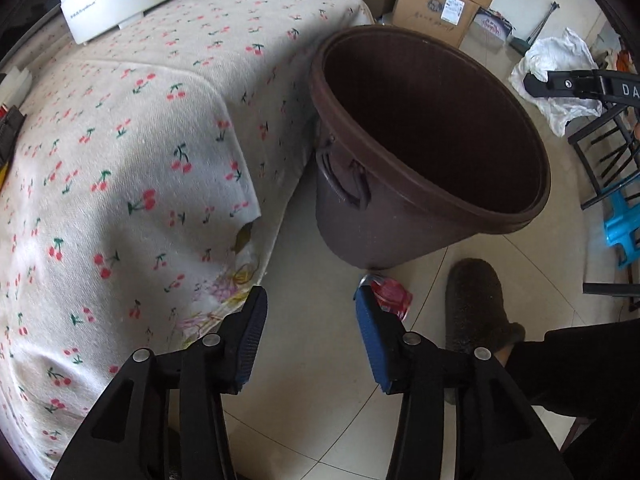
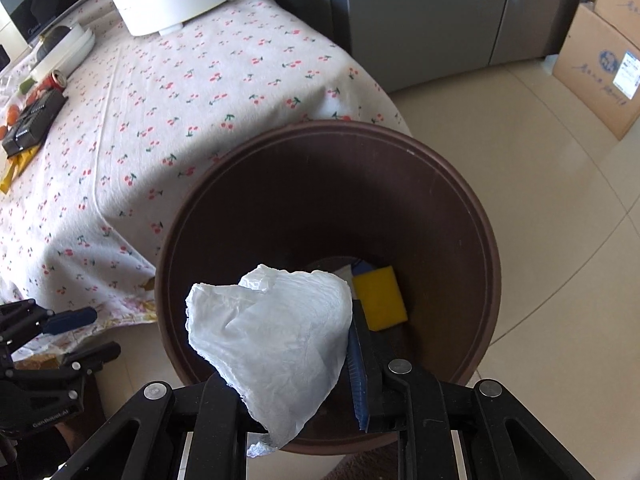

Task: Collect trash

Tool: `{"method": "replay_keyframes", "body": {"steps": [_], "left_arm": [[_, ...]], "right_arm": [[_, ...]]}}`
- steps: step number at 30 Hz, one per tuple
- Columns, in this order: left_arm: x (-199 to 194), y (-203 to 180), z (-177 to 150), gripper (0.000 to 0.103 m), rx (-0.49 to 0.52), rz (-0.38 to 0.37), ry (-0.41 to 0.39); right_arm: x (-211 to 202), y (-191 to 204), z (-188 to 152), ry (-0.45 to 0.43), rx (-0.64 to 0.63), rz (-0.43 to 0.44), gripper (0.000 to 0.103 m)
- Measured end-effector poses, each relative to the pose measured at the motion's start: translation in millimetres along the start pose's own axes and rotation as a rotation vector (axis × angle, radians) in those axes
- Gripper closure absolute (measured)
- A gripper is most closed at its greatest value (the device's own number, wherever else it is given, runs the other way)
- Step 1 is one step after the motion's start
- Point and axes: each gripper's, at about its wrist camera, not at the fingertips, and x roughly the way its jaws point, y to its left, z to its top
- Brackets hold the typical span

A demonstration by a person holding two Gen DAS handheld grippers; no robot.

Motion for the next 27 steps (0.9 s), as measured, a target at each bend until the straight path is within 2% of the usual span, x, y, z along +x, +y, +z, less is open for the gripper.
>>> {"method": "replay_keyframes", "body": {"steps": [1, 3, 6, 9, 11, 13, 15, 20, 23, 27], "left_arm": [[1.7, -1.1, -3.7, 0.044, -0.004, -0.002, -0.003], [7.7, -4.0, -10.0, 0.027, -0.02, -0.004, -0.009], [27.9, -9.9, -24.3, 0.021, -0.069, -0.029, 0.007], [63.4, -12.3, -33.4, 0.021, -0.137, -0.053, 0.053], [89.1, -16.4, -38.9, 0.021, -0.141, -0.067, 0.074], [112.1, -24.8, -42.5, 0.021, -0.071, -0.068, 0.067], [134.7, -35.8, -46.4, 0.021, 0.053, -0.071, 0.057], [185.9, -54.3, -62.8, 0.021, 0.287, -0.095, 0.112], [208.4, -66.7, -62.0, 0.021, 0.421, -0.079, 0.121], [231.6, -70.7, -55.6, 0.021, 0.508, -0.086, 0.108]], "right_arm": [[0.9, 0.5, -1.3, 0.005, -0.003, -0.002, 0.081], [1.7, 1.5, -3.3, 0.014, -0.008, -0.006, 0.081], [-0.3, 2.6, -5.2, 0.011, -0.017, -0.014, 0.081], [-3.2, -0.1, -8.9, -0.003, -0.014, -0.007, 0.081], [-2.3, -3.9, -13.6, -0.003, -0.013, -0.003, 0.081], [-1.1, -8.7, -17.6, 0.007, -0.011, -0.005, 0.081], [-1.9, -15.3, -19.9, 0.007, -0.004, -0.003, 0.081], [-1.2, -34.8, -24.8, 0.009, 0.011, 0.003, 0.081], [2.2, -47.0, -26.6, 0.018, 0.011, -0.001, 0.081], [9.7, -62.9, -29.6, 0.038, 0.029, -0.012, 0.081]]}}
